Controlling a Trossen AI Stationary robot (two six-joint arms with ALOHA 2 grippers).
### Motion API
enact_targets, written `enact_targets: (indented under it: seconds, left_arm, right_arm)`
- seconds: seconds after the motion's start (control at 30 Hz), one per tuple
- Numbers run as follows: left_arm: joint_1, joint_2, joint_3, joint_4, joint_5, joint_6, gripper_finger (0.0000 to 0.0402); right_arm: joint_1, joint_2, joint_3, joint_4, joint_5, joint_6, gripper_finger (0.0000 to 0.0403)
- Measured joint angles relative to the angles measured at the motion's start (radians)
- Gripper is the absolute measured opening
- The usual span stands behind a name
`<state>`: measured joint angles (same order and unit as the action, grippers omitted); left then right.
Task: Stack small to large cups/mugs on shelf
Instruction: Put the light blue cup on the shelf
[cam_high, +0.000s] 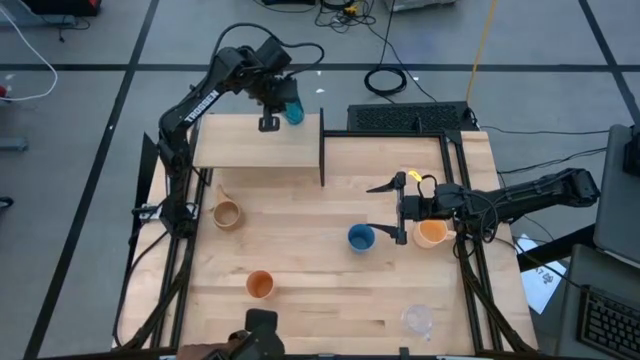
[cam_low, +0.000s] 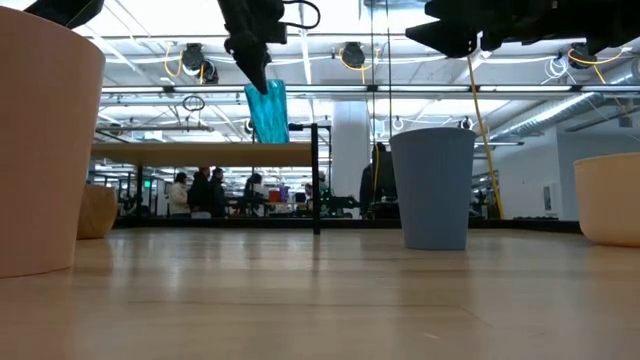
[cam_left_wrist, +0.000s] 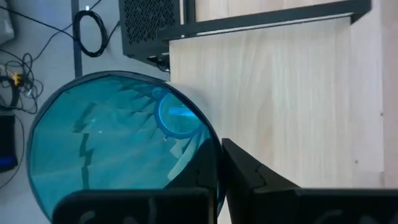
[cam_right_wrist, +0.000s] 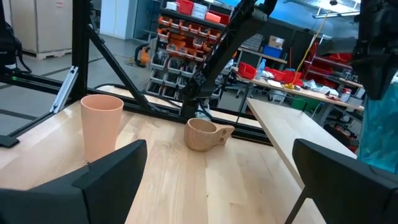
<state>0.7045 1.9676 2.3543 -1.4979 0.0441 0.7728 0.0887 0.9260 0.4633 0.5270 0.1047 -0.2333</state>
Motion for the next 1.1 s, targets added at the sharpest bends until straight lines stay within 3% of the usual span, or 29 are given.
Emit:
enact_targets:
  seconds: [0.3, 1.1]
  left_arm:
    - [-0.006, -0.018, 0.0, -0.045, 0.057, -0.013, 0.0008]
    - [-0.008, -0.018, 0.0, -0.019, 0.042, -0.015, 0.0026]
  right_arm:
    - [0.0, 0.0, 0.0, 0.0, 0.0, 0.0, 0.0393]
    - [0.0, 0.0, 0.0, 0.001, 0.0, 0.001, 0.0393]
